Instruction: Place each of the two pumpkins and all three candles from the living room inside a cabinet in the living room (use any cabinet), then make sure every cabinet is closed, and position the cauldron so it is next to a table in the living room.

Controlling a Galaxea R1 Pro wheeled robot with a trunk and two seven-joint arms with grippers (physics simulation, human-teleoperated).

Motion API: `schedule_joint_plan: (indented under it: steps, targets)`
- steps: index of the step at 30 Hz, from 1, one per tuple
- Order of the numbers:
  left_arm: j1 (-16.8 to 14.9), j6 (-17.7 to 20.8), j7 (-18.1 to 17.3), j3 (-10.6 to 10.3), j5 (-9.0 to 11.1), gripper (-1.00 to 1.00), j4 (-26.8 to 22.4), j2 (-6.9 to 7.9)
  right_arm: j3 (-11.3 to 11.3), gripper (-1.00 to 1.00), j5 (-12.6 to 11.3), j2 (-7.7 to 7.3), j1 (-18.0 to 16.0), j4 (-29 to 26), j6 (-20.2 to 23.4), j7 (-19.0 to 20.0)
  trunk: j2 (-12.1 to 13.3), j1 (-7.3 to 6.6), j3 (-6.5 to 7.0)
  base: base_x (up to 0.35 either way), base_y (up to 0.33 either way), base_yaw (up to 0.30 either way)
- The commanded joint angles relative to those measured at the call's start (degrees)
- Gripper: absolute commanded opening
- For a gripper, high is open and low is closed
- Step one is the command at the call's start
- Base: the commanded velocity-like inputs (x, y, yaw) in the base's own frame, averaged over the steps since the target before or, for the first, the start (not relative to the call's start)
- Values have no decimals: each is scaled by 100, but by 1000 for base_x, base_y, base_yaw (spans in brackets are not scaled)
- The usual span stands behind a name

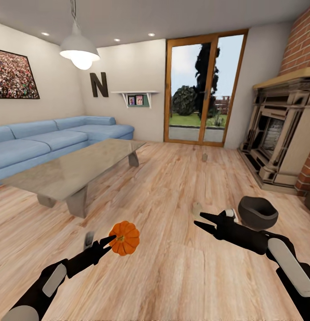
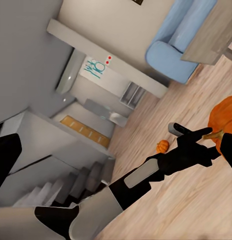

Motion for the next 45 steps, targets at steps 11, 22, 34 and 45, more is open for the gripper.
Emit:
schedule_joint_plan:
  steps: [11,22,34,45]
  targets:
    - [-3,36,-3,19,25,-100,0,5,-10,100,16,4,-4,16,22,28,-3,-1,-94,-232,-24,150]
    - [0,36,-10,32,80,-100,7,9,-18,100,7,5,-4,53,45,4,-3,-1,-178,-132,-76,179]
    - [2,44,-4,-30,227,-100,9,14,-22,100,7,14,-4,54,46,-7,120,-73,-170,-2,-1,187]
    - [2,45,-4,-27,227,-100,9,14,-15,100,-29,4,-5,30,31,23,562,-314,-61,0,0,158]
